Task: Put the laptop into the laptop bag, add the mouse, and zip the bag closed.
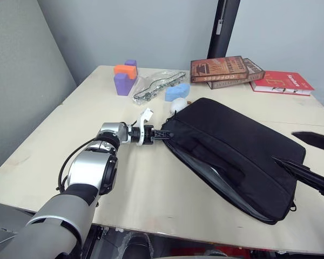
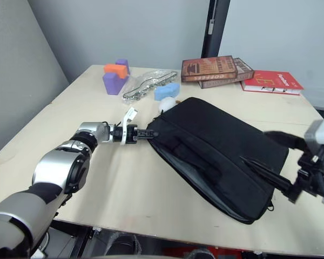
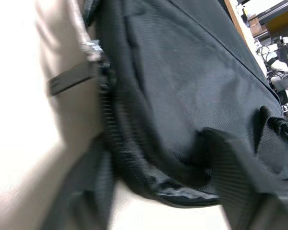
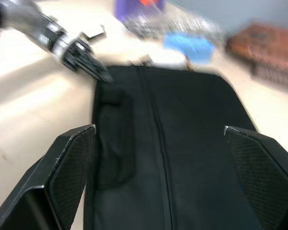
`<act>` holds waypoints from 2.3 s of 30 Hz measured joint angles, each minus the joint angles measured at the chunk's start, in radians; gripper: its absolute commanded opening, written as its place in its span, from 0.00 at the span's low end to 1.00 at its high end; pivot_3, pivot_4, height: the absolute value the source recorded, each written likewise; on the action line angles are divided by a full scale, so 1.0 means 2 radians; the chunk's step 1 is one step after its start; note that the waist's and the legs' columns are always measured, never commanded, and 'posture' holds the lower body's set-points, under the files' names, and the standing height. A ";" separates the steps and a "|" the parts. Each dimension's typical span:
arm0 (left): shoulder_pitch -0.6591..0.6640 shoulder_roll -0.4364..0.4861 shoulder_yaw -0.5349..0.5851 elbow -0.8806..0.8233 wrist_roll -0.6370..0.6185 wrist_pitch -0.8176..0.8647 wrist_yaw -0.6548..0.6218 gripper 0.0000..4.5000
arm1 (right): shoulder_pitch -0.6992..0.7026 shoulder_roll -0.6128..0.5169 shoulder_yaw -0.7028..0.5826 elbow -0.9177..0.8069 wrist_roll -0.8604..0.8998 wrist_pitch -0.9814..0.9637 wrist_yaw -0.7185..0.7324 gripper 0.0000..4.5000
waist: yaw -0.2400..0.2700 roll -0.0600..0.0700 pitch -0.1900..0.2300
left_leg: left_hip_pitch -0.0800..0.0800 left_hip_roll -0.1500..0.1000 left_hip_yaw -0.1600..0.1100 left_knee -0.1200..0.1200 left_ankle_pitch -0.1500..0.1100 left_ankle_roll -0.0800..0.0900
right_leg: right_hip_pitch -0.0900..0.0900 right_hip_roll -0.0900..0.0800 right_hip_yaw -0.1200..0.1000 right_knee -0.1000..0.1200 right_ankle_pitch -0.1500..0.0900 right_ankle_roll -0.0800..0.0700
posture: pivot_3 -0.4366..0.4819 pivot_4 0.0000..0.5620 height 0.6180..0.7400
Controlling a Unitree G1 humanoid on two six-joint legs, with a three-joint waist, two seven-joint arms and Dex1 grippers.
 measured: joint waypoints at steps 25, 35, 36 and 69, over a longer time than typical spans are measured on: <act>0.053 0.017 0.014 -0.090 -0.021 0.054 -0.024 0.01 | 0.031 0.168 0.212 0.198 -0.057 0.025 -0.001 1.00 | -0.010 0.001 0.000 | 0.001 0.000 0.000 -0.002 0.000 0.000 | 0.001 -0.001 0.000 -0.002 0.000 0.000 | 0.48 0.27 1.00; 0.062 0.020 0.012 -0.122 -0.023 0.067 -0.020 0.00 | -0.017 0.165 0.248 0.199 -0.062 0.019 -0.024 0.94 | -0.009 0.001 0.000 | 0.001 0.000 0.000 -0.002 0.000 0.000 | 0.001 0.000 -0.001 -0.002 0.000 0.000 | 0.48 0.27 1.00; 0.063 0.021 0.012 -0.124 -0.023 0.067 -0.019 0.00 | -0.019 0.165 0.250 0.201 -0.062 0.018 -0.024 0.89 | -0.010 0.001 0.000 | 0.001 0.000 0.000 -0.002 0.000 0.000 | 0.001 0.000 -0.001 -0.002 0.000 0.000 | 0.48 0.27 1.00; 0.365 0.176 0.092 -0.631 -0.174 0.349 0.059 0.00 | -0.333 0.050 0.444 0.305 -0.173 0.027 -0.013 0.01 | -0.028 0.002 0.001 | 0.000 0.000 0.000 -0.003 0.000 -0.001 | -0.001 0.000 -0.001 -0.002 0.000 0.000 | 0.48 0.27 1.00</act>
